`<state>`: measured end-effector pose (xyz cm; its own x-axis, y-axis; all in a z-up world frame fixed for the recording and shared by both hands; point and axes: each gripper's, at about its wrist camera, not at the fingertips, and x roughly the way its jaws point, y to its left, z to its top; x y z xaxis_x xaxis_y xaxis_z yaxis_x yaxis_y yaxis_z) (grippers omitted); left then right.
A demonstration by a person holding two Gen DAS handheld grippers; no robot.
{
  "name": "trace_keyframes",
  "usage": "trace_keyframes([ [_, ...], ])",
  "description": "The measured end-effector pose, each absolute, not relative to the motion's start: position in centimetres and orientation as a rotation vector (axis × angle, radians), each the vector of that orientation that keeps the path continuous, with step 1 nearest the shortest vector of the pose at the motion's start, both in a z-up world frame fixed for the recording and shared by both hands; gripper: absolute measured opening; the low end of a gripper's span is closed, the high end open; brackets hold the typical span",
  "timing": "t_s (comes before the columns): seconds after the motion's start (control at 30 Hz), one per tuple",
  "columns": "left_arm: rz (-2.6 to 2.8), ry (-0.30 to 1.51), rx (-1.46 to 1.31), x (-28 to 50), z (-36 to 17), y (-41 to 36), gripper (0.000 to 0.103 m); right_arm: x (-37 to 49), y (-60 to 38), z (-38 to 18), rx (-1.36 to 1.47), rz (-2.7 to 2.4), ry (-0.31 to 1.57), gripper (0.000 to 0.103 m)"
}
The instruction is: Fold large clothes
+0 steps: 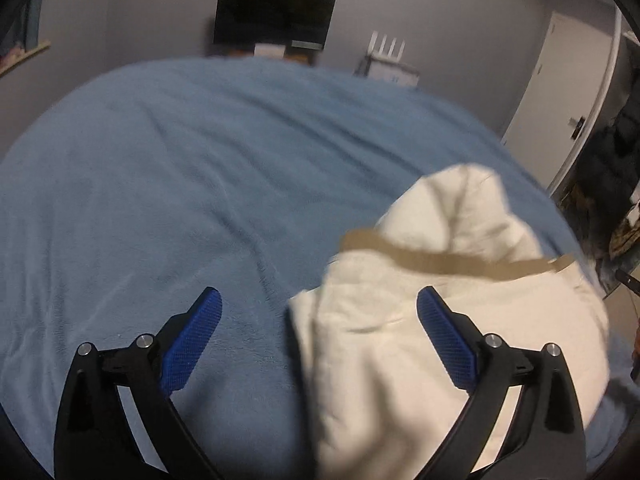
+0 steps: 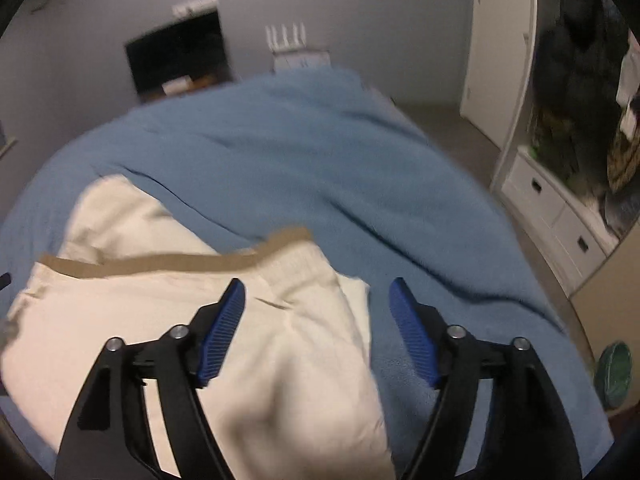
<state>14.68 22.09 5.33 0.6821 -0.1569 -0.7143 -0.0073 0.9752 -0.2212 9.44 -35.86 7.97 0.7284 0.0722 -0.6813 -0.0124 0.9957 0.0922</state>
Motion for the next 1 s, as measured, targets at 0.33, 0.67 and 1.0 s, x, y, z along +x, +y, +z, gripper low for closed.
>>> trace_keyframes([
  [0.33,-0.213,0.870,-0.133,6.3,7.7,10.4,0.096,0.3,-28.8,4.6,0.050,0.266,0.910,0.084],
  [0.67,-0.341,1.009,0.091,4.7,1.6,1.8,0.097,0.6,-26.0,-0.4,-0.051,0.278,0.960,0.088],
  [1.0,-0.291,1.056,0.027,13.8,0.8,2.2,0.097,9.2,-24.8,-1.0,-0.032,0.253,0.969,0.088],
])
